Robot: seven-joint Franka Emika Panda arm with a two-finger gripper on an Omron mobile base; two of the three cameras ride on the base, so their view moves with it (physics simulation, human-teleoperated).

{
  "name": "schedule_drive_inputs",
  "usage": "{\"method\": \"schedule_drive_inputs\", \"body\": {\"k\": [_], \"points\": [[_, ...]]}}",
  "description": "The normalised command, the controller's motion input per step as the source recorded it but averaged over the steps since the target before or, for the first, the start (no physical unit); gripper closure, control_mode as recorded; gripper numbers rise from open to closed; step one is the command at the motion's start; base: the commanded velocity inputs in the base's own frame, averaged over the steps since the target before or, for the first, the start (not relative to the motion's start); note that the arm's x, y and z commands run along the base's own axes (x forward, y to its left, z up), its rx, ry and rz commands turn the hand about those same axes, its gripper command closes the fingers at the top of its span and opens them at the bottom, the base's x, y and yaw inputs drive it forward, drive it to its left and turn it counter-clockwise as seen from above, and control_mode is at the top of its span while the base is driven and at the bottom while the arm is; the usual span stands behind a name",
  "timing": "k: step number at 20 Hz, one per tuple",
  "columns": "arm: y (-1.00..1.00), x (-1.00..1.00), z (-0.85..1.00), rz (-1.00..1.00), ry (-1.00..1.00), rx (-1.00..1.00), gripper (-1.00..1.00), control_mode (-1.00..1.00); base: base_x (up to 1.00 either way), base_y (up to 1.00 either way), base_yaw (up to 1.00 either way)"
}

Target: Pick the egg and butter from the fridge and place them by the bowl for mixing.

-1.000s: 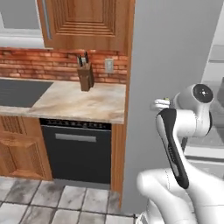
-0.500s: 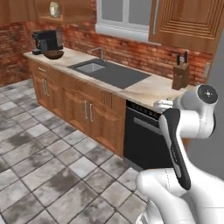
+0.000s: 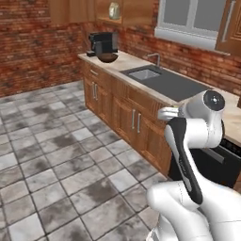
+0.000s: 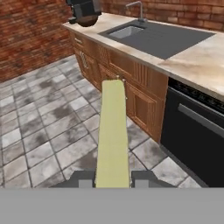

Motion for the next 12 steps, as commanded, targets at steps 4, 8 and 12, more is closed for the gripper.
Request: {"method": "schedule_drive_inputs", "body": {"k": [4, 8, 12], "points": [[0.00, 0.00, 0.00, 0.00, 0.00, 0.00, 1.00, 1.00, 0.81, 0.47, 0.08], [0.00, 0.00, 0.00, 0.00, 0.00, 0.00, 1.00, 1.00, 0.88, 0.43, 0.06], [0.00, 0.00, 0.00, 0.00, 0.00, 0.00, 1.00, 1.00, 0.93, 0.42, 0.04]]}}
